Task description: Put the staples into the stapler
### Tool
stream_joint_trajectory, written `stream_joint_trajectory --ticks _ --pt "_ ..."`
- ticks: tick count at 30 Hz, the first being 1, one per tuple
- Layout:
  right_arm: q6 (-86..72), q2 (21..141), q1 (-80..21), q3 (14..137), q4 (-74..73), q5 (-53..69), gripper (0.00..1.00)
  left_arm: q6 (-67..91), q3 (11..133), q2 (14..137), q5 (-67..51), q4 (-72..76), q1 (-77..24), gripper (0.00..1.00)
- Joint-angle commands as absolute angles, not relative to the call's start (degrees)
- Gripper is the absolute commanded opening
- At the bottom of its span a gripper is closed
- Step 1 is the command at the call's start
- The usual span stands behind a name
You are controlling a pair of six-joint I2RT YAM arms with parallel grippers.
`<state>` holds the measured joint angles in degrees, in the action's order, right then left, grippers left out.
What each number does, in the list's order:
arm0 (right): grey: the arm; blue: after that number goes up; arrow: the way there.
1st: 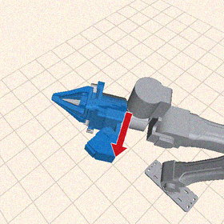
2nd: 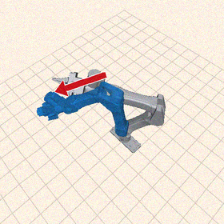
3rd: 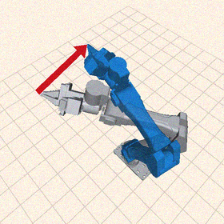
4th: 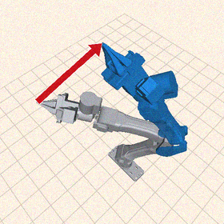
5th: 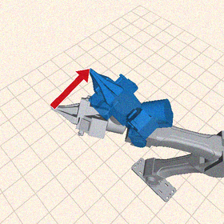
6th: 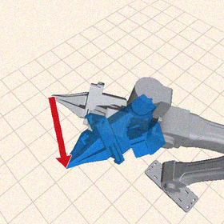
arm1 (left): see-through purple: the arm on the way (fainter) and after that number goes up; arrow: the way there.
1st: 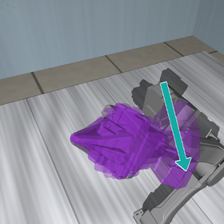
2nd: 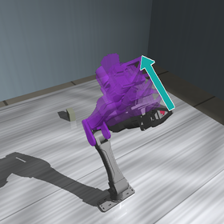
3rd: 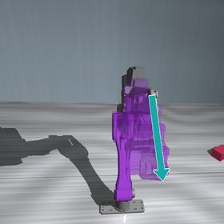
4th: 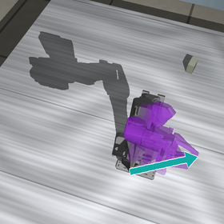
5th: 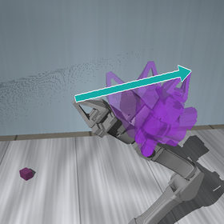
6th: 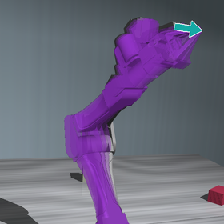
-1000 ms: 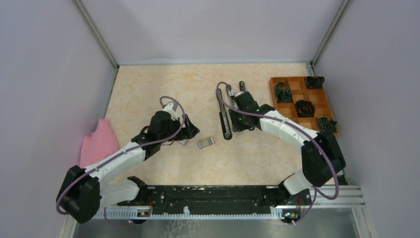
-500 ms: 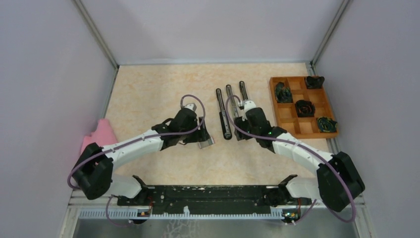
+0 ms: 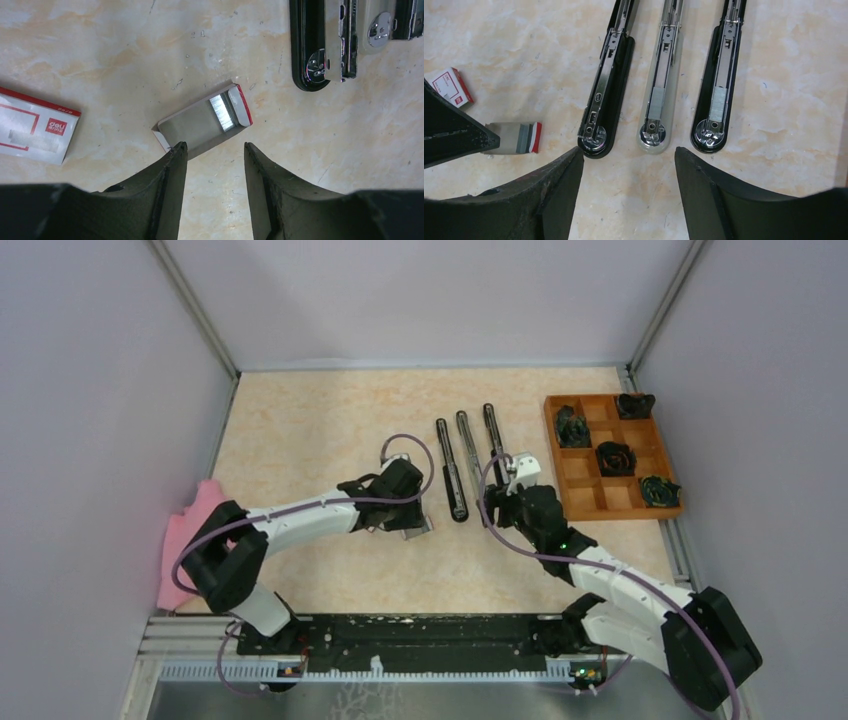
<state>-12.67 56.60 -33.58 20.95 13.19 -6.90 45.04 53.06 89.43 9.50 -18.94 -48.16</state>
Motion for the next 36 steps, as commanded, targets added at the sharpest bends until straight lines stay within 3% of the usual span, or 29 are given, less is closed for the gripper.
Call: stream_joint_trajectory --ticks 1,14,36 --pt "-13.1 54.3 -33.7 19.5 22.2 -9.4 0.68 46.3 56.8 92.6 11.1 -20.5 -48.9 0.51" --pt "-13.1 55.5 -33.6 18.9 23.0 -10.6 0.67 45.4 61.6 99.4 12.0 -23.5 -48.9 0.28" --pt "-12.7 57.3 -33.7 19.8 22.3 -10.7 0.66 44.9 63.2 103.2 11.0 -24.1 -49.0 0.19"
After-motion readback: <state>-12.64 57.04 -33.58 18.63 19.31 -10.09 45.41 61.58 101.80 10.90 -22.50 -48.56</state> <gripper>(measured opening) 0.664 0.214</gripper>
